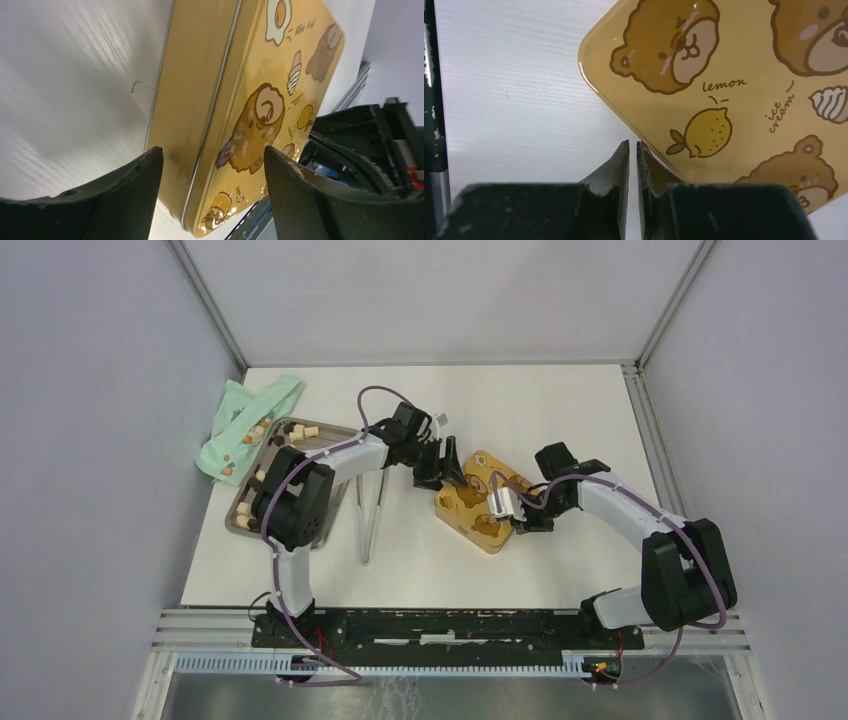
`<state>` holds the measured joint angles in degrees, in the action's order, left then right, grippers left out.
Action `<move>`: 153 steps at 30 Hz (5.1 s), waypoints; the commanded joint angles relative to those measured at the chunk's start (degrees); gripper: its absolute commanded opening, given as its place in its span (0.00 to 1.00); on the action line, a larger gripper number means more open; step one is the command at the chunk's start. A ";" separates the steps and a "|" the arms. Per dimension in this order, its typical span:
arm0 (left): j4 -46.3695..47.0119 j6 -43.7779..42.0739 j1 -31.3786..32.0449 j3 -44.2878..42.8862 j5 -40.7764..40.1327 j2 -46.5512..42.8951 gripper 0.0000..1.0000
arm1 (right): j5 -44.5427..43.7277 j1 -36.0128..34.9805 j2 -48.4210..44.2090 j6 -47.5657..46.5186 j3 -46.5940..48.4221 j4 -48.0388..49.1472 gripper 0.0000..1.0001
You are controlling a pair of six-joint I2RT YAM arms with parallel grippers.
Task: Pack the chocolate
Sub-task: Close the box lid on the packing box, then reset both arms
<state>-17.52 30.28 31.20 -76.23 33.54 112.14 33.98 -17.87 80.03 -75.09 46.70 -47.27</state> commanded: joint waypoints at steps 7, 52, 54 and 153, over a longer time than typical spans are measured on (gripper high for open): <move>-2.43 -4.61 1.63 -0.70 2.88 1.03 0.56 | -0.37 -0.54 1.53 6.22 4.45 5.72 0.14; 9.73 9.17 7.12 11.63 -0.07 -0.60 0.28 | -7.80 -3.24 22.81 42.70 27.26 11.61 0.09; 11.70 9.95 7.14 11.70 0.89 -1.40 0.28 | -2.76 -1.26 21.02 39.88 31.31 7.95 0.12; -15.70 -13.85 7.33 -18.52 -53.39 -53.78 1.00 | -29.49 19.63 -20.52 70.78 42.80 21.95 0.98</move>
<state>-33.30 18.96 38.63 -94.96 -18.11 59.37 6.04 1.63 60.05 -5.39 89.84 -27.03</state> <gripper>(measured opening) 0.994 0.979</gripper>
